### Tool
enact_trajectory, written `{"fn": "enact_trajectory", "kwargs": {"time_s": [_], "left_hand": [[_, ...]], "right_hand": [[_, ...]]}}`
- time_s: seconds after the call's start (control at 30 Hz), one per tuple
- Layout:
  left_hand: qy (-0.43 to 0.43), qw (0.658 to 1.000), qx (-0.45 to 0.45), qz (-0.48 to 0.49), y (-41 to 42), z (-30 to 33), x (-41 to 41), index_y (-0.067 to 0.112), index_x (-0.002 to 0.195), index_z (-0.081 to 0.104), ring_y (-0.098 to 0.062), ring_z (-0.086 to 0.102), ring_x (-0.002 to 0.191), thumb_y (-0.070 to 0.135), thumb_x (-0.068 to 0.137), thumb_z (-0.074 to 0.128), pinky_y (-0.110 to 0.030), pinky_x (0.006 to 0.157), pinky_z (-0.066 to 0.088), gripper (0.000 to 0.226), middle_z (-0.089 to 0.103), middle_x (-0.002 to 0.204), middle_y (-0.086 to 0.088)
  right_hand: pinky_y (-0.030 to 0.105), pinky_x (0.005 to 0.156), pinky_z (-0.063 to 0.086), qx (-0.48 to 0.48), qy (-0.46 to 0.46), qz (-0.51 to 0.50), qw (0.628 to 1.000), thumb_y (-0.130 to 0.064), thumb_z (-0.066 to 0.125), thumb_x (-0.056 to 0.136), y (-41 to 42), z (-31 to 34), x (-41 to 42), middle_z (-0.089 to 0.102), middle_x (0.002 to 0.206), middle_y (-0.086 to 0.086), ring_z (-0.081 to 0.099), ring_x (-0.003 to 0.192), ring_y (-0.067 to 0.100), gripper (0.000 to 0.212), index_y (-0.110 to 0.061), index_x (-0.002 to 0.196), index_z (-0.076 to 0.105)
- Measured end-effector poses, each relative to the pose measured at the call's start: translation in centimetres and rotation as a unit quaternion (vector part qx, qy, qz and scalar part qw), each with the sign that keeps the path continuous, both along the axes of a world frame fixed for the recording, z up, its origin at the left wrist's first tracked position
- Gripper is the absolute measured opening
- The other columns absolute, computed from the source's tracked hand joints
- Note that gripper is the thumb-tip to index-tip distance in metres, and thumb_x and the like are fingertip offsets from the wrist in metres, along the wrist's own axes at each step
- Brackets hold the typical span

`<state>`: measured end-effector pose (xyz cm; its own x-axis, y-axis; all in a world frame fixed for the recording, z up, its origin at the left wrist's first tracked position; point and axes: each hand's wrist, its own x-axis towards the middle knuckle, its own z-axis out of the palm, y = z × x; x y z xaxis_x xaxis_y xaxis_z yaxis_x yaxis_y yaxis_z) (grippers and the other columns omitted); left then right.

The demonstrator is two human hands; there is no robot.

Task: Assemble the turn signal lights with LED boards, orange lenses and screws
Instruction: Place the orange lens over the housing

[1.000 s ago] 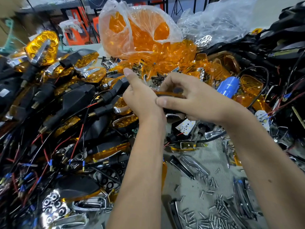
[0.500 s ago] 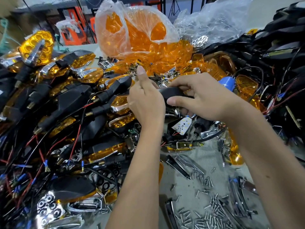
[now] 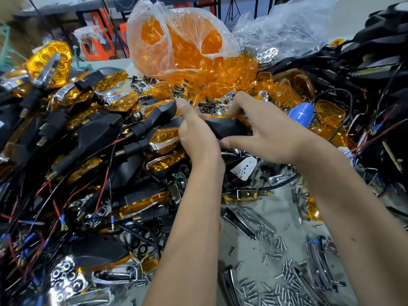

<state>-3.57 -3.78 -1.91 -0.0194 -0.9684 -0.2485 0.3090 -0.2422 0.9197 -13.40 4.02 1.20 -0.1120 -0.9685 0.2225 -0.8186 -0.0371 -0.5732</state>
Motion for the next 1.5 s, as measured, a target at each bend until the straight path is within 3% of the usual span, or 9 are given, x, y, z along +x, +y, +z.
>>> {"fn": "enact_trajectory", "kwargs": {"time_s": [0.13, 0.37, 0.5, 0.63, 0.77, 0.93, 1.17, 1.33, 1.5], "left_hand": [[0.185, 0.969, 0.063, -0.151, 1.3, 0.9, 0.0, 0.007, 0.122, 0.065, -0.031, 0.074, 0.102, 0.078, 0.094, 0.045, -0.046, 0.096, 0.056, 0.079, 0.074, 0.107, -0.015], [0.227, 0.952, 0.129, -0.162, 1.5, 0.9, -0.3, 0.013, 0.140, 0.060, -0.033, 0.072, 0.113, 0.042, 0.095, 0.072, -0.048, 0.094, 0.059, 0.055, 0.071, 0.130, -0.015], [0.231, 0.951, 0.147, -0.145, 0.4, 0.5, 1.0, 0.008, 0.122, 0.068, -0.028, 0.071, 0.092, 0.023, 0.101, 0.058, -0.039, 0.086, 0.054, 0.028, 0.073, 0.107, -0.011], [0.269, 0.939, 0.158, -0.145, -0.4, 0.3, 1.5, 0.009, 0.100, 0.063, -0.021, 0.069, 0.071, 0.014, 0.096, 0.056, -0.028, 0.065, 0.057, 0.010, 0.069, 0.095, -0.007], [0.250, 0.948, 0.111, -0.164, -0.5, 0.3, 1.6, 0.016, 0.065, 0.049, -0.014, 0.042, 0.044, 0.020, 0.095, 0.047, -0.021, 0.043, 0.035, 0.030, 0.049, 0.059, 0.002], [0.197, 0.961, 0.049, -0.187, -0.6, 0.6, 1.5, 0.020, 0.060, 0.048, -0.016, 0.039, 0.039, 0.052, 0.100, 0.047, -0.020, 0.043, 0.033, 0.051, 0.045, 0.053, 0.004], [0.200, 0.964, 0.077, -0.155, -0.6, 0.4, 1.4, 0.010, 0.072, 0.054, -0.022, 0.050, 0.057, 0.037, 0.099, 0.039, -0.029, 0.057, 0.041, 0.041, 0.056, 0.063, -0.006], [0.175, 0.964, 0.081, -0.181, -0.4, 0.7, 1.5, 0.004, 0.110, 0.049, -0.031, 0.060, 0.087, 0.020, 0.107, 0.033, -0.042, 0.084, 0.051, 0.022, 0.057, 0.091, -0.016], [0.209, 0.956, 0.070, -0.195, -0.3, 0.5, 1.2, 0.011, 0.104, 0.056, -0.025, 0.061, 0.090, 0.030, 0.110, 0.049, -0.039, 0.082, 0.052, 0.021, 0.065, 0.103, -0.012]], "right_hand": [[0.039, 0.069, 0.044, -0.100, 0.105, -0.100, 0.984, -0.030, 0.083, 0.079, -0.5, -0.4, 0.7, 0.058, 0.098, -0.002, 0.055, 0.087, 0.025, 0.040, -0.020, 0.101, 0.051], [0.046, 0.082, 0.051, -0.110, 0.169, -0.080, 0.976, -0.011, 0.076, 0.075, -0.8, -0.6, 1.7, 0.067, 0.106, -0.003, 0.059, 0.099, 0.024, 0.043, -0.020, 0.114, 0.062], [0.034, 0.092, 0.056, -0.010, 0.024, 0.018, 1.000, -0.018, 0.085, 0.079, -0.2, 0.8, 0.7, 0.071, 0.110, -0.007, 0.066, 0.105, 0.010, 0.049, -0.020, 0.123, 0.065], [0.017, 0.076, 0.059, -0.071, -0.075, -0.001, 0.995, -0.019, 0.082, 0.086, 0.9, 2.1, -0.3, 0.078, 0.093, -0.009, 0.073, 0.090, -0.002, 0.022, -0.020, 0.106, 0.074], [0.035, 0.070, 0.064, -0.023, -0.030, -0.020, 0.999, -0.029, 0.081, 0.087, 1.6, 3.2, -1.1, 0.075, 0.074, -0.006, 0.072, 0.069, 0.007, 0.008, -0.024, 0.087, 0.075], [0.032, 0.050, 0.061, 0.084, -0.023, 0.010, 0.996, -0.029, 0.079, 0.091, 2.3, 3.8, -1.0, 0.072, 0.061, -0.001, 0.072, 0.056, 0.013, 0.020, -0.017, 0.076, 0.072], [0.020, 0.050, 0.054, 0.407, 0.010, 0.140, 0.903, -0.012, 0.079, 0.089, 3.4, 2.7, 2.2, 0.077, 0.070, 0.002, 0.075, 0.061, 0.014, 0.009, -0.018, 0.083, 0.080], [0.016, 0.044, 0.045, 0.427, 0.113, 0.139, 0.886, -0.009, 0.085, 0.079, 4.0, 0.7, 3.8, 0.069, 0.059, -0.001, 0.059, 0.041, 0.009, 0.010, -0.015, 0.084, 0.079], [0.014, 0.044, 0.041, 0.377, 0.191, 0.164, 0.892, -0.017, 0.089, 0.075, 4.6, 0.4, 4.5, 0.061, 0.057, -0.008, 0.054, 0.046, 0.002, 0.019, -0.021, 0.070, 0.071]]}}
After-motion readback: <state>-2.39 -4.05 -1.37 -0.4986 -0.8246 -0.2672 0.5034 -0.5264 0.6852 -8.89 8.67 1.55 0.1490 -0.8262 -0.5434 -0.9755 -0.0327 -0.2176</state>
